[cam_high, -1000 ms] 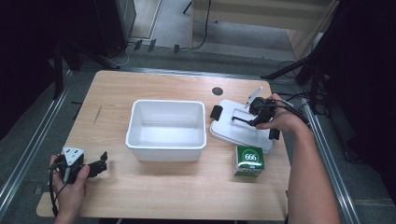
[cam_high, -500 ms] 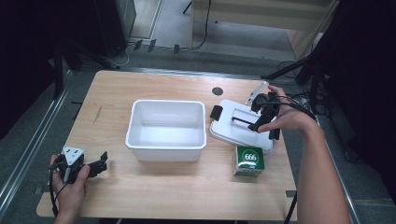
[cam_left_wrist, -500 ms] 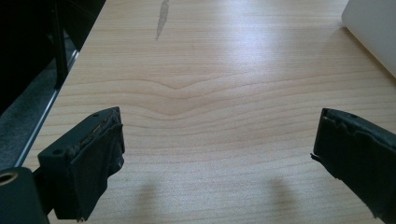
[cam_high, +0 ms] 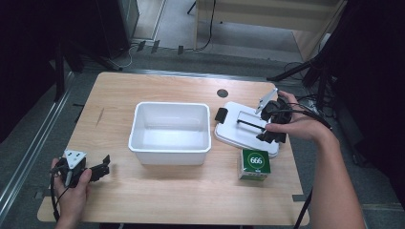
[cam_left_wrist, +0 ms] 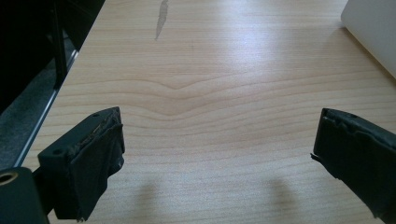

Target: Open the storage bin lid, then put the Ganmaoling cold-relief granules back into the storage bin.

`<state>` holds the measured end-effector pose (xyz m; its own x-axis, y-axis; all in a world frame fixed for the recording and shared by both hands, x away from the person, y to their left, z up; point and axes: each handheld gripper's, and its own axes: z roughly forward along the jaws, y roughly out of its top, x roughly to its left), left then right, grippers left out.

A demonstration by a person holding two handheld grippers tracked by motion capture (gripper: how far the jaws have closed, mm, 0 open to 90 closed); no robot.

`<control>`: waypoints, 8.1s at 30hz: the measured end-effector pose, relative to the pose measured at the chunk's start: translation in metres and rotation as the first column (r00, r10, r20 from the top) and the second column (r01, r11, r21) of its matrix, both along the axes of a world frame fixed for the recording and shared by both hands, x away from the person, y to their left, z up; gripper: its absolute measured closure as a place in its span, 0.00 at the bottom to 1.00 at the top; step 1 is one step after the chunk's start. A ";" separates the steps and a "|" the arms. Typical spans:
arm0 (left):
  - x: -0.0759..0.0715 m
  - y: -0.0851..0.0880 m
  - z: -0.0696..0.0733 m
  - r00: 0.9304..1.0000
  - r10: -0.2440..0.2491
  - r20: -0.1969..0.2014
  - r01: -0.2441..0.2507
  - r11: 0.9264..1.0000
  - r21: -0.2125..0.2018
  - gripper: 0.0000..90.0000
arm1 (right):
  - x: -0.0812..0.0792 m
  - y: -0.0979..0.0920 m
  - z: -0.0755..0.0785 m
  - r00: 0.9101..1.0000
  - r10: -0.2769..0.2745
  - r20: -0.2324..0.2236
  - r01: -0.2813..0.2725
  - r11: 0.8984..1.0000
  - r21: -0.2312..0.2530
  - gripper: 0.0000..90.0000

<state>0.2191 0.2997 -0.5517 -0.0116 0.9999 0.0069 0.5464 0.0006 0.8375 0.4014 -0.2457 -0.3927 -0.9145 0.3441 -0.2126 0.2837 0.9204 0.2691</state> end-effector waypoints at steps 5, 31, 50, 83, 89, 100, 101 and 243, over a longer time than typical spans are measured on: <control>0.000 0.000 0.000 1.000 0.000 0.001 0.000 1.000 0.001 0.03 | -0.007 -0.002 0.001 1.000 0.001 -0.001 -0.001 1.000 0.002 0.00; 0.000 -0.001 0.000 1.000 -0.002 0.001 0.002 1.000 0.006 0.03 | -0.066 0.001 -0.001 0.994 0.105 -0.021 -0.105 0.994 0.002 0.02; 0.000 -0.001 0.000 1.000 -0.004 0.000 0.004 1.000 0.008 0.03 | -0.085 0.011 -0.021 0.982 0.179 -0.064 -0.180 0.984 -0.015 0.01; 0.000 -0.001 0.000 1.000 -0.004 -0.002 0.004 1.000 0.008 0.03 | -0.079 0.011 -0.063 0.976 0.192 -0.107 -0.202 0.974 -0.101 0.09; 0.000 -0.001 0.000 1.000 -0.005 0.001 0.005 1.000 0.008 0.03 | -0.078 0.011 -0.067 0.975 0.197 -0.102 -0.207 0.973 -0.103 0.11; 0.000 -0.001 0.000 1.000 -0.005 0.000 0.005 1.000 0.008 0.03 | -0.076 0.011 -0.073 0.974 0.199 -0.111 -0.212 0.971 -0.112 0.11; 0.000 -0.001 0.000 1.000 -0.005 0.000 0.005 1.000 0.008 0.03 | -0.077 0.011 -0.074 0.974 0.199 -0.111 -0.211 0.971 -0.111 0.11; -0.001 0.000 0.000 1.000 -0.011 0.004 0.011 1.000 0.001 0.03 | -0.035 0.128 0.079 0.943 0.330 -0.051 -0.333 0.940 -0.077 0.18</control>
<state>0.2184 0.2995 -0.5516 -0.0001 1.0000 0.0080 0.5429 -0.0066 0.8397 0.3663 -0.1173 -0.3133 -0.9814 0.0030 -0.1919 -0.0328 0.9825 0.1833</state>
